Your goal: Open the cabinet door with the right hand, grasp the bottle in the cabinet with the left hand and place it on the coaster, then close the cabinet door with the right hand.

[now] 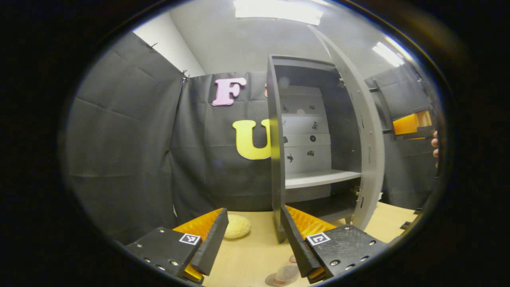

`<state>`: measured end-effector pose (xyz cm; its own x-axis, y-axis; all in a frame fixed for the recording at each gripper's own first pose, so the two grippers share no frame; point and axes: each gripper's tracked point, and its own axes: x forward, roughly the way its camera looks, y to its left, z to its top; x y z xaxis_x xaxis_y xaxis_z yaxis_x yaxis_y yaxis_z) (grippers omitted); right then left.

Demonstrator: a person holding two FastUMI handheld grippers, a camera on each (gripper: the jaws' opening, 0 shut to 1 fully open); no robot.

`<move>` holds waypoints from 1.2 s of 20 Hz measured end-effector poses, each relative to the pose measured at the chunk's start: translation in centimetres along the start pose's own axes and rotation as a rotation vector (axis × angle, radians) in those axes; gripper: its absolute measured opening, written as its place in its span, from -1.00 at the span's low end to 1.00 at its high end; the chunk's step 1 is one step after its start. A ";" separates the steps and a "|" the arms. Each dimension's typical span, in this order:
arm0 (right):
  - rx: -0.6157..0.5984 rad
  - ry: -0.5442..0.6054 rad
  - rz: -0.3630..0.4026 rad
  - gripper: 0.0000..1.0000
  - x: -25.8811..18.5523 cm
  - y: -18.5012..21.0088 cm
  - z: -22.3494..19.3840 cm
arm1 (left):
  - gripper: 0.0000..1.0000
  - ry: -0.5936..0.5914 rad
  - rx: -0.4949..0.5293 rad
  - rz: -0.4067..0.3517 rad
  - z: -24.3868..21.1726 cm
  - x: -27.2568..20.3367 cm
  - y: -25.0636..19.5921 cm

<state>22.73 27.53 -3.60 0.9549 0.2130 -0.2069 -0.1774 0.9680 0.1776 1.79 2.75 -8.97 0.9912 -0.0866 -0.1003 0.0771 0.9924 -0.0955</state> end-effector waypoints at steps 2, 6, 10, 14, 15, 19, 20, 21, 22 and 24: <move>0.010 -0.006 0.042 0.94 2.0 2.3 0.3 | 0.62 0.004 -0.006 0.020 -0.1 -0.1 0.8; -0.003 -0.032 0.073 0.94 4.5 4.8 0.6 | 0.66 0.013 -0.016 0.042 -0.4 -0.4 2.2; -0.027 -0.023 0.046 0.93 6.1 5.3 -0.2 | 0.58 0.020 -0.046 0.041 -0.2 0.1 3.2; -0.012 -0.021 0.035 0.94 5.4 4.7 -0.3 | 0.62 0.012 -0.046 0.049 -0.1 -0.6 3.0; -0.020 -0.028 0.027 0.94 4.7 3.9 -0.2 | 0.62 0.016 -0.043 0.052 0.1 -0.5 2.6; -0.046 -0.057 -0.018 0.96 1.2 -0.5 0.8 | 0.63 0.012 -0.008 0.026 1.5 -0.3 0.1; -0.055 -0.062 -0.031 0.96 0.3 -2.0 1.0 | 0.65 0.006 0.005 0.018 1.9 -0.3 -1.2; -0.068 -0.068 -0.045 0.96 -0.9 -3.7 1.3 | 0.67 -0.002 0.016 0.009 2.4 -0.4 -2.8; -0.078 -0.069 -0.055 0.96 -1.7 -5.2 1.5 | 0.62 -0.008 0.025 0.006 2.9 -0.6 -4.2; -0.094 -0.069 -0.072 0.95 -3.6 -8.2 1.6 | 0.56 -0.018 0.032 -0.006 3.8 -0.7 -7.3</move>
<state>21.06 18.65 -2.80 0.9795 0.1360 -0.1485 -0.1263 0.9893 0.0726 0.97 -4.12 -4.40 0.9925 -0.0914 -0.0817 0.0862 0.9942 -0.0648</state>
